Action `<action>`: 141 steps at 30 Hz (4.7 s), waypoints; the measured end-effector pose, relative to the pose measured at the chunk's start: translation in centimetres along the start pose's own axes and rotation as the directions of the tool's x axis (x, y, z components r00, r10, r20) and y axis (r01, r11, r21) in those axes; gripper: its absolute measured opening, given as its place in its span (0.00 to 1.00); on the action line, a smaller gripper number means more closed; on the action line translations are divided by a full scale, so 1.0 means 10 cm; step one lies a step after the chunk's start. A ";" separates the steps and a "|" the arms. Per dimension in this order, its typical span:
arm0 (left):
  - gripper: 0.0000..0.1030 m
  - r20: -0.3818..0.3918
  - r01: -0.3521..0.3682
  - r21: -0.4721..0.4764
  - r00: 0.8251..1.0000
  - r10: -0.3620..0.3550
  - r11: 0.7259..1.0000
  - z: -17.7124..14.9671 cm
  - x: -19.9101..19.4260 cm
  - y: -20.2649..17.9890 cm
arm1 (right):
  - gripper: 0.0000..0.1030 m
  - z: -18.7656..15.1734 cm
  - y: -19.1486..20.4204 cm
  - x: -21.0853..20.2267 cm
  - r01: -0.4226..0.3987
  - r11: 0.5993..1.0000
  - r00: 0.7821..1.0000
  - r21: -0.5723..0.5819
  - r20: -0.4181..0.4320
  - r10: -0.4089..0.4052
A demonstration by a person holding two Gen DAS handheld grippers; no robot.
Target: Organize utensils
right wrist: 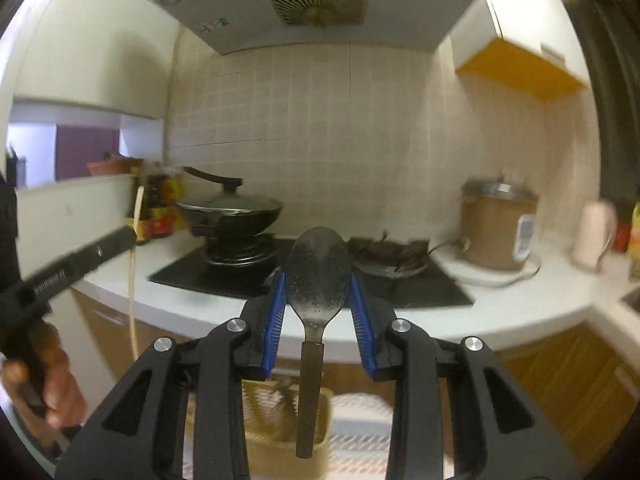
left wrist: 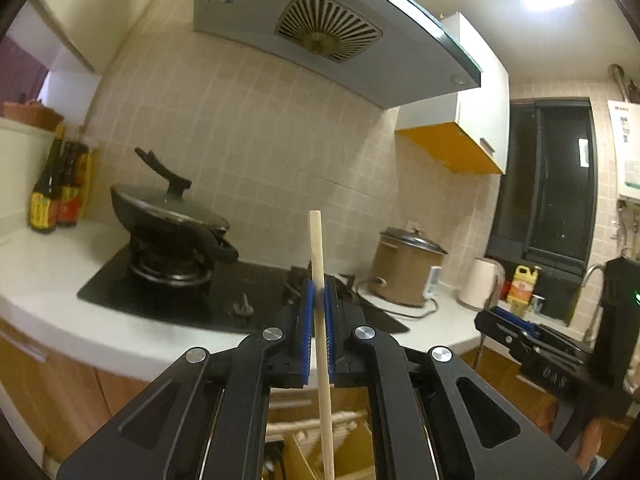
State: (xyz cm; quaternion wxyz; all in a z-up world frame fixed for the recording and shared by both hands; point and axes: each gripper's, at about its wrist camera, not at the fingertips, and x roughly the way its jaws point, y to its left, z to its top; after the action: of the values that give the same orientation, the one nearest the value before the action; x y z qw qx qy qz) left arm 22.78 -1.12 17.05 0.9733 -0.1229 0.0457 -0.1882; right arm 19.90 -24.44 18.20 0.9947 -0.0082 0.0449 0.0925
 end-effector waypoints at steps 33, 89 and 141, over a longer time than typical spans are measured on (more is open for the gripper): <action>0.40 -0.211 -0.061 -0.113 0.977 0.036 0.992 -0.36 -0.38 0.41 | 0.65 -0.54 -0.24 -0.17 -0.080 0.977 0.971 0.199 -0.206 0.121; 0.23 -0.850 -0.048 0.020 0.524 0.042 0.999 -2.38 -0.47 -0.04 | 0.03 -2.39 -0.54 -0.92 0.183 0.912 0.667 0.367 -0.728 0.158; 0.09 -0.949 0.040 0.050 0.315 0.035 0.998 -2.42 -0.88 0.06 | 0.29 -2.47 0.87 -0.63 -0.092 0.996 0.327 0.016 -0.944 0.045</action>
State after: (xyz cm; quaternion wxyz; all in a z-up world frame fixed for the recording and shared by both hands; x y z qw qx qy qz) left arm 11.54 -2.59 -6.13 0.7654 0.0415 0.6006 -0.2273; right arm 9.96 -17.64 -5.87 0.7800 -0.0782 0.6105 0.1132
